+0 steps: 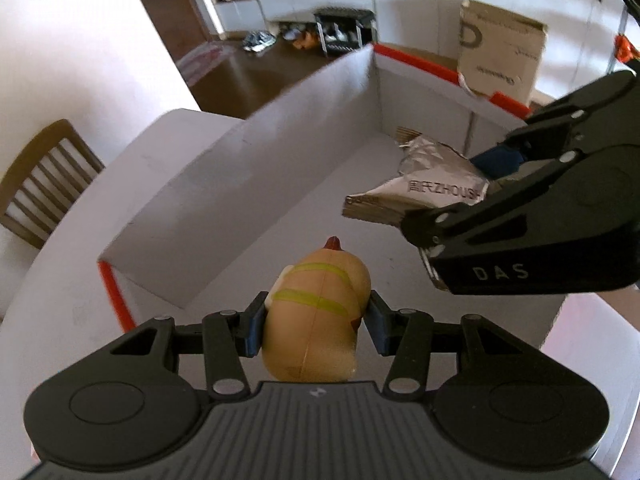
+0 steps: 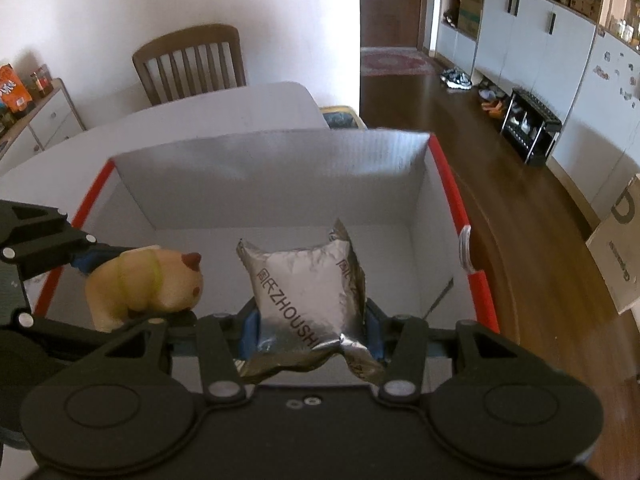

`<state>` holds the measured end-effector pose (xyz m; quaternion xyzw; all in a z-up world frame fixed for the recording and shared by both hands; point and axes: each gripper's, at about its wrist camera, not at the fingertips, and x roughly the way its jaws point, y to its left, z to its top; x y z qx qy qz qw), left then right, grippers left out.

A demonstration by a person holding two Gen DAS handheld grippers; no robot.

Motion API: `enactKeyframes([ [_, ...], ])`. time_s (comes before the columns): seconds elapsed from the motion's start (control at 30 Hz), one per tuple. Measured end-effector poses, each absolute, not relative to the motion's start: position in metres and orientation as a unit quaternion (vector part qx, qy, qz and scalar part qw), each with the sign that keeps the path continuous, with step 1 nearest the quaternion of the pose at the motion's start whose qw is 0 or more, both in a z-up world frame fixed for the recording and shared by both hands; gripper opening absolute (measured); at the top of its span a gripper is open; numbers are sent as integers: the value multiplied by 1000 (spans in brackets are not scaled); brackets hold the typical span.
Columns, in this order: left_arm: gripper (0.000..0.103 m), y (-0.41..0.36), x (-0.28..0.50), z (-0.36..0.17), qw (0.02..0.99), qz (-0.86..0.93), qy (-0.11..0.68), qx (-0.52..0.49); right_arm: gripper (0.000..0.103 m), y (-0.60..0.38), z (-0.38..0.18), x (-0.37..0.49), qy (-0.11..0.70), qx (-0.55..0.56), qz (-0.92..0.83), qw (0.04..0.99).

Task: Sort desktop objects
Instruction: 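Open both tools to drop the hamster and foil bag into the box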

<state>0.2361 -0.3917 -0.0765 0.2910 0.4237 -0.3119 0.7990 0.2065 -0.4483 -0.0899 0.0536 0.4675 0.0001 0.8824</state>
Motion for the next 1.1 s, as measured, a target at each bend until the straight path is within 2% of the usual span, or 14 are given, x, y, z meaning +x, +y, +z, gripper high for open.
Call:
enactKeyframes([
  [0.73, 51, -395, 265, -99, 751, -324, 502, 282, 52, -450, -108, 218, 512, 70, -11, 856],
  [0.8, 56, -395, 268, -101, 744, -324, 512, 281, 53, -450, -108, 220, 515, 72, -13, 854],
  [0.87, 71, -394, 271, -99, 740, -332, 517, 272, 66, -450, -107, 220, 512, 74, -14, 856],
  [0.93, 74, -392, 273, -95, 742, -337, 517, 262, 69, -451, -104, 220, 507, 78, -8, 858],
  [1.1, 74, -384, 273, -87, 751, -339, 506, 255, 69, -454, -102, 217, 504, 82, -12, 860],
])
